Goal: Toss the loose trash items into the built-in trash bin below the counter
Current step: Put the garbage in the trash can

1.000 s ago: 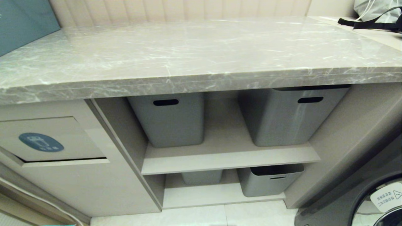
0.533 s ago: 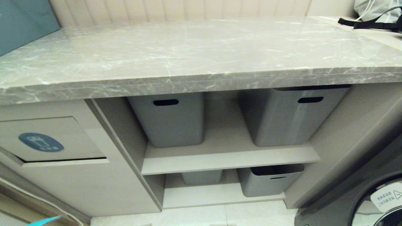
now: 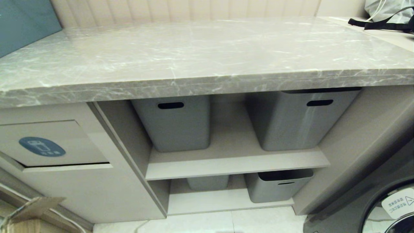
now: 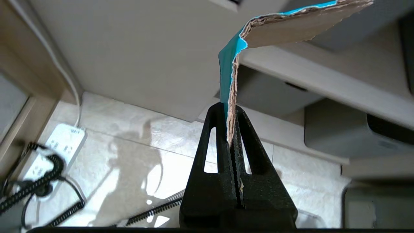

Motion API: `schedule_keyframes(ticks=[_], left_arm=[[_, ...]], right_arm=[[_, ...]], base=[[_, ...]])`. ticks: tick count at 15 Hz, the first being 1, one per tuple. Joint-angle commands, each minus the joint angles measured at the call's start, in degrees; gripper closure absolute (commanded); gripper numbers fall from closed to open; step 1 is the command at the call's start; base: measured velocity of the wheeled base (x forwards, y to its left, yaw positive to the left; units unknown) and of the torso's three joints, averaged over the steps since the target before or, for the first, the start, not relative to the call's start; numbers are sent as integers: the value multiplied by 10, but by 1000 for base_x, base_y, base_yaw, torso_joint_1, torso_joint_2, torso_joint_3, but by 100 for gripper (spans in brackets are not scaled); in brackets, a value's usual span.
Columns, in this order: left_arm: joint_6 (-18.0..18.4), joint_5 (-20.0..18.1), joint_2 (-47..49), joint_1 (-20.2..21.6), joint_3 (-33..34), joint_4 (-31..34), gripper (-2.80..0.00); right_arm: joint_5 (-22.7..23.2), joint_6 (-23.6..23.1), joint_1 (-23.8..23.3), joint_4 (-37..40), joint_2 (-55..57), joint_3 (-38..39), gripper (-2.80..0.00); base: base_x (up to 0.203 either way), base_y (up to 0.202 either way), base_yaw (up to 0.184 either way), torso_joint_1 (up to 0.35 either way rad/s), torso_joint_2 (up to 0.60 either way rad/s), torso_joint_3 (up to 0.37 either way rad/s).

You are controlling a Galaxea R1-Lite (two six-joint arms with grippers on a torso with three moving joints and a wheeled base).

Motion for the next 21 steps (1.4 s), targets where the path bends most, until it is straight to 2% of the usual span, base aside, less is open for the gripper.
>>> schedule_keyframes(ticks=[1, 3, 6, 11, 17, 19, 21], left_arm=[[-11, -17, 126, 49, -40, -11, 0], [-41, -49, 232, 98, -72, -56, 0], [-87, -87, 325, 148, -68, -138, 0], [-100, -109, 386, 160, -51, -198, 0], [-146, -117, 435, 167, -14, -266, 0], [-167, -134, 474, 183, -24, -269, 0], [-190, -170, 517, 222, -54, -285, 0]], right_arm=[[0, 0, 0, 0, 0, 0, 0], [0, 0, 0, 0, 0, 0, 0], [0, 0, 0, 0, 0, 0, 0], [0, 0, 0, 0, 0, 0, 0], [0, 0, 0, 0, 0, 0, 0], [0, 0, 0, 0, 0, 0, 0], [0, 0, 0, 0, 0, 0, 0]], base=[[0, 0, 0, 0, 0, 0], [0, 0, 0, 0, 0, 0], [0, 0, 0, 0, 0, 0], [0, 0, 0, 0, 0, 0], [0, 0, 0, 0, 0, 0], [0, 0, 0, 0, 0, 0], [0, 0, 0, 0, 0, 0]])
